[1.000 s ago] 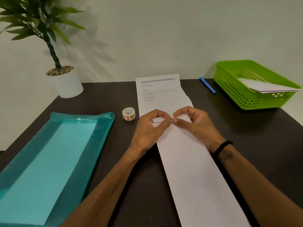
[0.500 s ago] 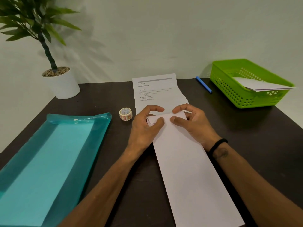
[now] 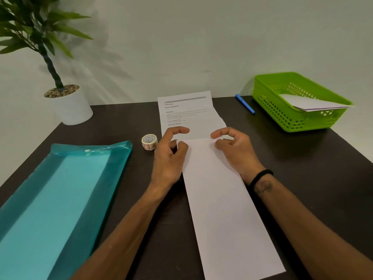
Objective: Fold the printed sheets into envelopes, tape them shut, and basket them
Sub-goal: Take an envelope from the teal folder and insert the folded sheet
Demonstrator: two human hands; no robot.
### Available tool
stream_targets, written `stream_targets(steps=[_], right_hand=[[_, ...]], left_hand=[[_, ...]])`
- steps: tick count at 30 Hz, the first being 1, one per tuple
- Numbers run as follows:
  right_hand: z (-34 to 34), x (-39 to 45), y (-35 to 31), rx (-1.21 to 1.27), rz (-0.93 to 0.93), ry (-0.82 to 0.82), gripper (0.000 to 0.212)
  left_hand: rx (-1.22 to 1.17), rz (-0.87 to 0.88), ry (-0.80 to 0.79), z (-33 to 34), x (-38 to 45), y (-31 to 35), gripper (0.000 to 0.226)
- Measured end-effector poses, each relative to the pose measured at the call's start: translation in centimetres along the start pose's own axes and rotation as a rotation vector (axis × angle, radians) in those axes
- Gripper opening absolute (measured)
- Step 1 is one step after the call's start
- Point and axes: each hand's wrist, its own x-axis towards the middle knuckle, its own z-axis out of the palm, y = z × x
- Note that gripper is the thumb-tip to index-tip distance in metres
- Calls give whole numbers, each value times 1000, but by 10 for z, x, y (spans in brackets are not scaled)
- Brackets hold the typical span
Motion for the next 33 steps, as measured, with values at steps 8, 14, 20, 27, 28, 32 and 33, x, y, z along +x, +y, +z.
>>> stream_targets(steps=[8,14,20,27,28,32,33], right_hand=[[-2,-5,-4,68,9,-66,20],[-1,-8,-4,-58,-99,-171,36],[-2,-7,-4,-77,-121,-181,33],[-6,-5,-4,82,14,-187,28],[-7,-5,-3,94,31,-193,27],[-6,-3,-4,87,42,-194,23],[-5,-2,-4,77,45,-183,24]], left_hand=[[15,-31,-4,0,2,0,32],[-25,6,-106,-1,3,-4,41],[-5,26,-115,-2,3,-5,41],[6,12,-81,0,3,-5,39],[15,16,-74,0,4,-6,40],[21,27,-57,0,5,-9,43],[24,28,-50,0,4,-10,43]])
